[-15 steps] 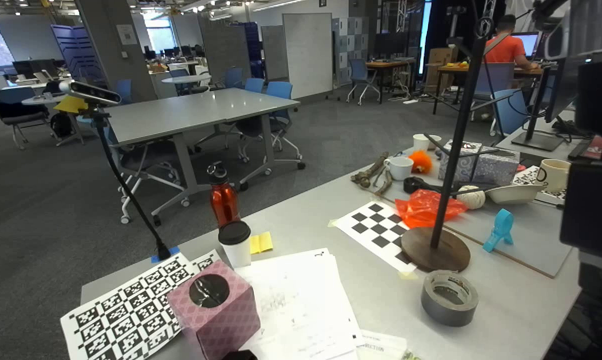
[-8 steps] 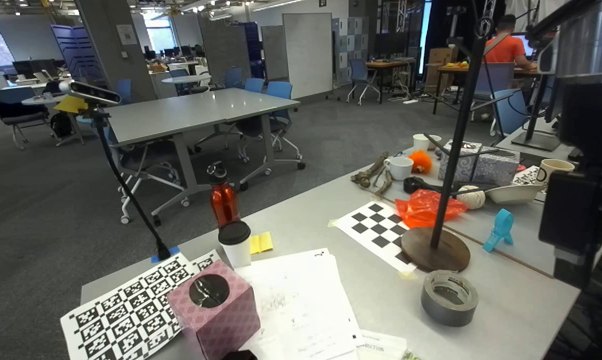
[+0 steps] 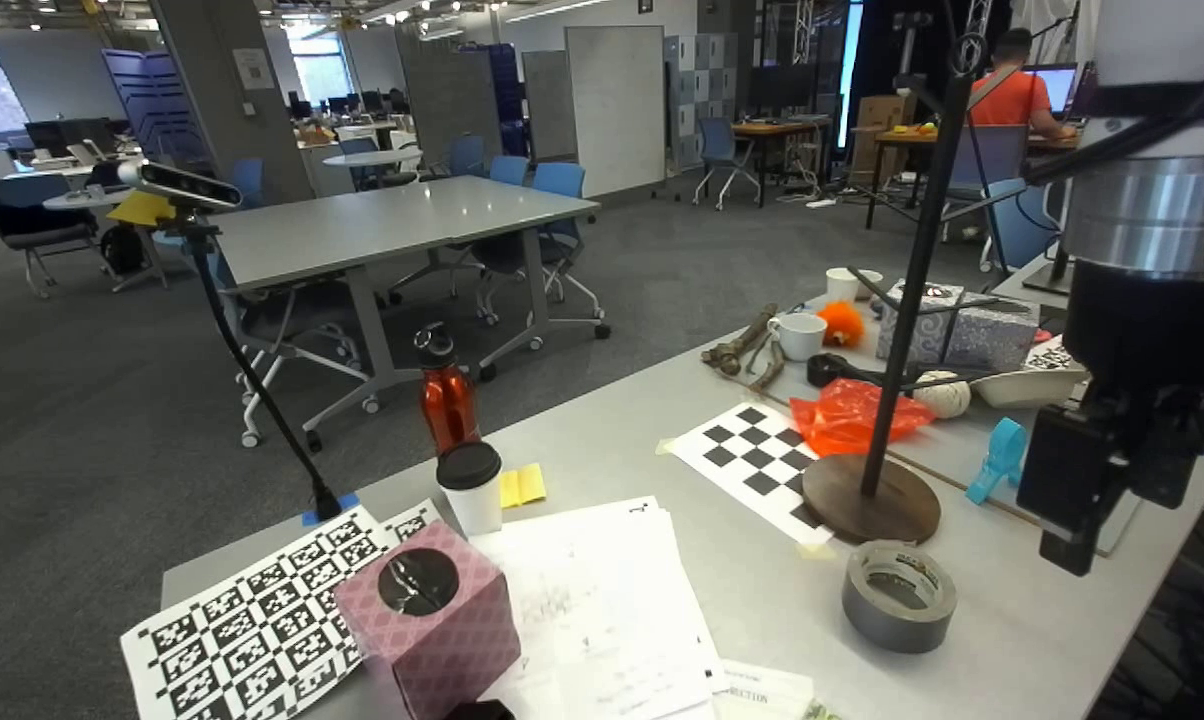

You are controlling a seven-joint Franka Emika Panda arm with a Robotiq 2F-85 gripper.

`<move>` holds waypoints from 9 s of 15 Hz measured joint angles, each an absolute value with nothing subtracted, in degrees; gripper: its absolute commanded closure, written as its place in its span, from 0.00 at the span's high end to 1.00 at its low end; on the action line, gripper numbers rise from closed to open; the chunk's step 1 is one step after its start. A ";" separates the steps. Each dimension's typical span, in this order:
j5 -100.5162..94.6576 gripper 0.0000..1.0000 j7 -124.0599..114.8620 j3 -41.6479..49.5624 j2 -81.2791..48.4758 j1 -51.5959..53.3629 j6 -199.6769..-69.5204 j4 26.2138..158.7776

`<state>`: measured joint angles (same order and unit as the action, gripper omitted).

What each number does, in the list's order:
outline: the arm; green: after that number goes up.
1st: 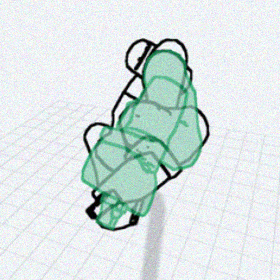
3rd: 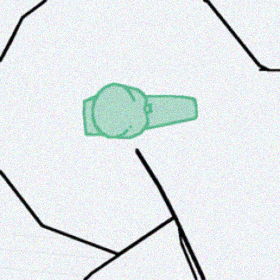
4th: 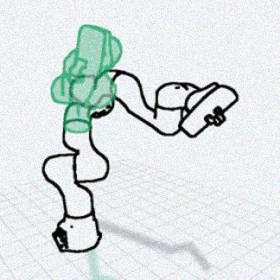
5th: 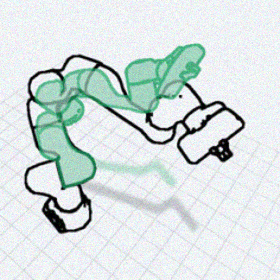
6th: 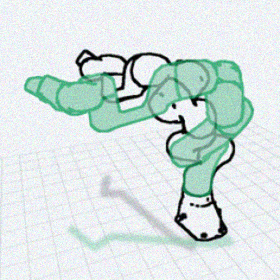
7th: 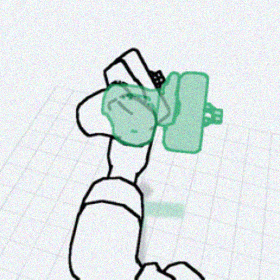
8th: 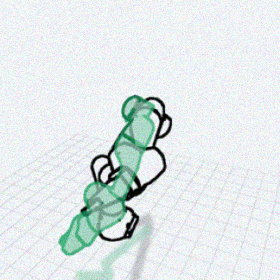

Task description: Hang the silver tape on the wooden rack

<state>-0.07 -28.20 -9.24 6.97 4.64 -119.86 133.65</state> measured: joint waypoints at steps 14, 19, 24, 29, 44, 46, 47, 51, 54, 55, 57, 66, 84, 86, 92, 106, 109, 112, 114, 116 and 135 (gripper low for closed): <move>-3.35 1.00 -28.16 -7.42 3.61 4.46 -123.85 134.16; -4.53 1.00 -28.26 -7.06 0.32 4.45 -128.47 134.05; -8.53 1.00 -28.31 -5.20 -8.30 4.48 -136.38 132.81; -9.53 1.00 -28.31 -3.45 -14.50 4.99 -138.26 129.37; -10.40 1.00 -28.11 -0.94 -19.71 6.25 -141.63 128.43; -10.64 1.00 -28.01 -0.44 -21.22 6.72 -142.48 127.81; -10.70 1.00 -27.94 -0.26 -21.94 6.98 -142.80 127.36; -10.71 1.00 -27.58 -0.05 -24.62 8.04 -142.93 124.80; -10.71 1.00 -27.38 0.07 -26.73 8.94 -142.93 122.42; -10.71 1.00 -27.24 0.21 -27.45 9.23 -142.93 121.61; -10.71 1.00 -26.64 0.78 -29.07 9.82 -142.93 119.86; -10.71 1.00 -22.77 2.37 -36.17 10.02 -142.91 112.14; -9.22 0.01 -22.69 2.40 -39.74 11.32 -142.85 110.33; -9.28 0.04 -22.79 2.61 -39.72 11.73 -142.84 110.36; -9.28 0.04 -23.73 4.09 -37.60 12.47 -142.84 113.44; -22.31 0.04 -35.18 9.09 -16.28 15.73 -142.80 132.34; -26.18 0.04 -38.03 9.04 -11.29 15.40 -142.80 134.84; -27.71 0.17 -39.39 8.31 -6.88 14.29 -142.80 136.65; -27.72 0.17 -39.40 8.11 -5.30 14.01 -142.80 137.55; -27.72 0.17 -39.44 8.07 -5.04 14.00 -142.80 137.95; -32.67 0.17 -39.46 5.27 -2.83 5.45 -146.51 136.63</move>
<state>-32.67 -39.46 5.27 -2.83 5.45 -146.51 136.63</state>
